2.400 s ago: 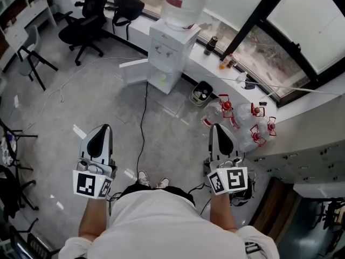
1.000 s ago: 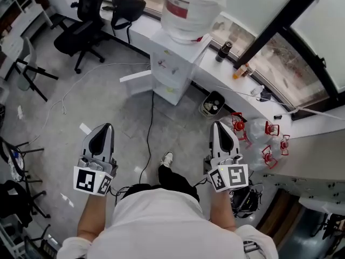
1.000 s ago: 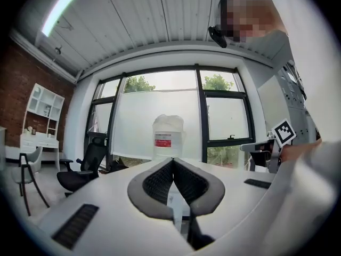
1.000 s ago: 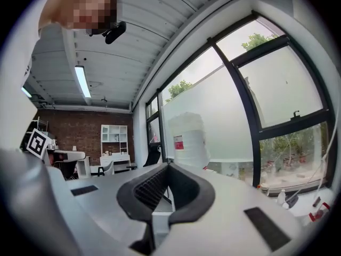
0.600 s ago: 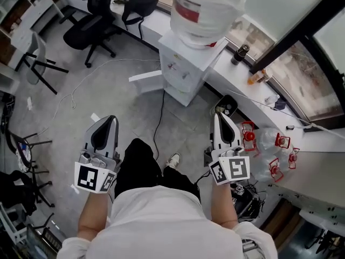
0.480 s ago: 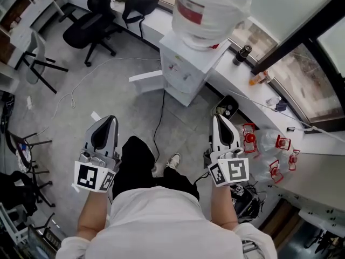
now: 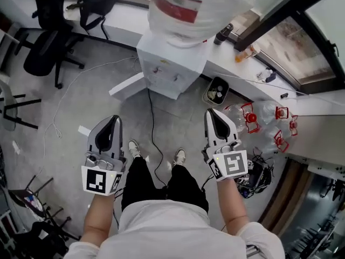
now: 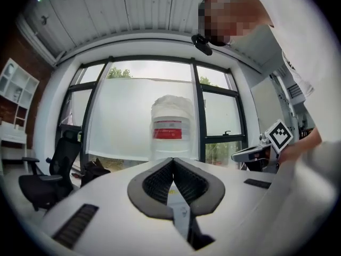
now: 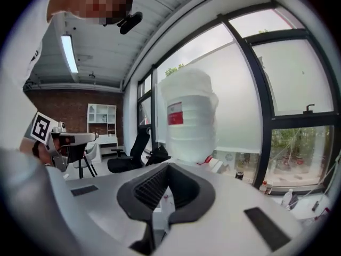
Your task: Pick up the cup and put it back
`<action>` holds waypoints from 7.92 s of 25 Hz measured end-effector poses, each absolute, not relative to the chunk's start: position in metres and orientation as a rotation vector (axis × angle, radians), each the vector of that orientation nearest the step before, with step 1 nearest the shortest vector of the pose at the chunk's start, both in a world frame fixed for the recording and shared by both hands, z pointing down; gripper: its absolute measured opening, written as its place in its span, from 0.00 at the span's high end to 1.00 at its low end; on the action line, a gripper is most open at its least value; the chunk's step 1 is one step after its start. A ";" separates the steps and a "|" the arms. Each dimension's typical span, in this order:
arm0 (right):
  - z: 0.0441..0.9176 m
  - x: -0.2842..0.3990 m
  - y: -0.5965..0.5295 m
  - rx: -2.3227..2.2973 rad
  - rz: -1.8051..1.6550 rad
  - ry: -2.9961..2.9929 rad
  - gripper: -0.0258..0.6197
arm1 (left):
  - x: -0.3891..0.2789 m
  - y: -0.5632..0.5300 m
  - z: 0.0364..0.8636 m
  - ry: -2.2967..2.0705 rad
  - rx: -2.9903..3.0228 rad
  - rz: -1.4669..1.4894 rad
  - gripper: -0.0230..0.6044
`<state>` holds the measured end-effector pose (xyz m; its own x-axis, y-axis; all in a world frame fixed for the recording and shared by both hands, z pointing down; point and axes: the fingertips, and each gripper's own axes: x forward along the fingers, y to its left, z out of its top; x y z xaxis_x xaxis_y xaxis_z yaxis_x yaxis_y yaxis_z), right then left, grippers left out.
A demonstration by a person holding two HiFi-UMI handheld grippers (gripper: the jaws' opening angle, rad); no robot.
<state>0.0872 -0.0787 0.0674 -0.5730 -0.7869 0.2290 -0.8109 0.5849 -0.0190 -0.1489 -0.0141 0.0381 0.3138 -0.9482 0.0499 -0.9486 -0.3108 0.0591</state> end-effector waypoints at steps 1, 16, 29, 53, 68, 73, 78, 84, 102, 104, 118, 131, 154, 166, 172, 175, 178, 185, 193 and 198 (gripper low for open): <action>0.077 0.080 -0.085 1.347 0.176 -2.597 0.93 | -0.155 -0.026 0.049 -1.759 2.497 0.005 0.93; 0.275 0.046 -0.111 1.295 0.094 -2.547 0.93 | -0.111 -0.080 0.295 -1.492 2.662 0.106 0.93; 0.525 0.024 -0.139 1.119 0.002 -2.627 0.93 | -0.083 -0.120 0.552 -1.271 2.713 0.070 0.93; 0.702 0.021 -0.166 0.914 -0.178 -2.606 0.93 | -0.056 -0.199 0.768 -1.226 2.817 0.112 0.92; 0.704 0.054 -0.153 1.100 -0.149 -2.592 0.93 | -0.033 -0.251 0.839 -1.254 2.574 0.134 0.79; 0.694 0.051 -0.146 1.083 -0.180 -2.621 0.93 | -0.032 -0.275 0.841 -1.293 2.560 0.167 0.71; 0.707 0.060 -0.137 1.084 -0.163 -2.577 0.93 | -0.015 -0.294 0.867 -1.246 2.619 0.353 0.47; 0.705 0.065 -0.131 1.081 -0.143 -2.578 0.93 | -0.001 -0.311 0.883 -1.242 2.571 0.370 0.36; 0.693 0.075 -0.116 1.090 -0.095 -2.621 0.93 | 0.020 -0.347 0.904 -1.334 2.461 0.576 0.36; 0.693 0.078 -0.115 1.092 -0.098 -2.617 0.93 | 0.022 -0.348 0.903 -1.340 2.474 0.574 0.36; 0.689 0.072 -0.103 1.067 -0.114 -2.642 0.93 | 0.020 -0.339 0.884 -1.368 2.536 0.524 0.44; 0.679 0.045 -0.110 1.031 -0.150 -2.703 0.93 | 0.003 -0.295 0.835 -1.287 2.609 0.400 0.45; 0.667 0.024 -0.133 1.062 -0.151 -2.796 0.93 | -0.073 -0.173 0.670 -1.315 2.727 0.095 0.45; 0.658 0.035 -0.147 1.134 -0.154 -2.809 0.93 | -0.101 -0.119 0.647 -1.280 2.748 0.163 0.45; 0.658 0.033 -0.144 1.130 -0.161 -2.806 0.93 | -0.102 -0.116 0.648 -1.280 2.735 0.142 0.45; 0.657 0.031 -0.143 1.126 -0.167 -2.807 0.93 | -0.102 -0.117 0.648 -1.292 2.733 0.140 0.45; 0.657 0.030 -0.142 1.120 -0.172 -2.807 0.93 | -0.098 -0.116 0.651 -1.286 2.737 0.144 0.45; 0.661 0.031 -0.139 1.113 -0.172 -2.793 0.93 | -0.086 -0.126 0.664 -1.252 2.720 0.112 0.45; 0.665 0.034 -0.139 1.111 -0.163 -2.789 0.93 | -0.047 -0.160 0.716 -1.218 2.785 0.268 0.45; 0.670 0.039 -0.142 1.124 -0.140 -2.780 0.93 | -0.029 -0.193 0.757 -1.217 2.782 0.341 0.45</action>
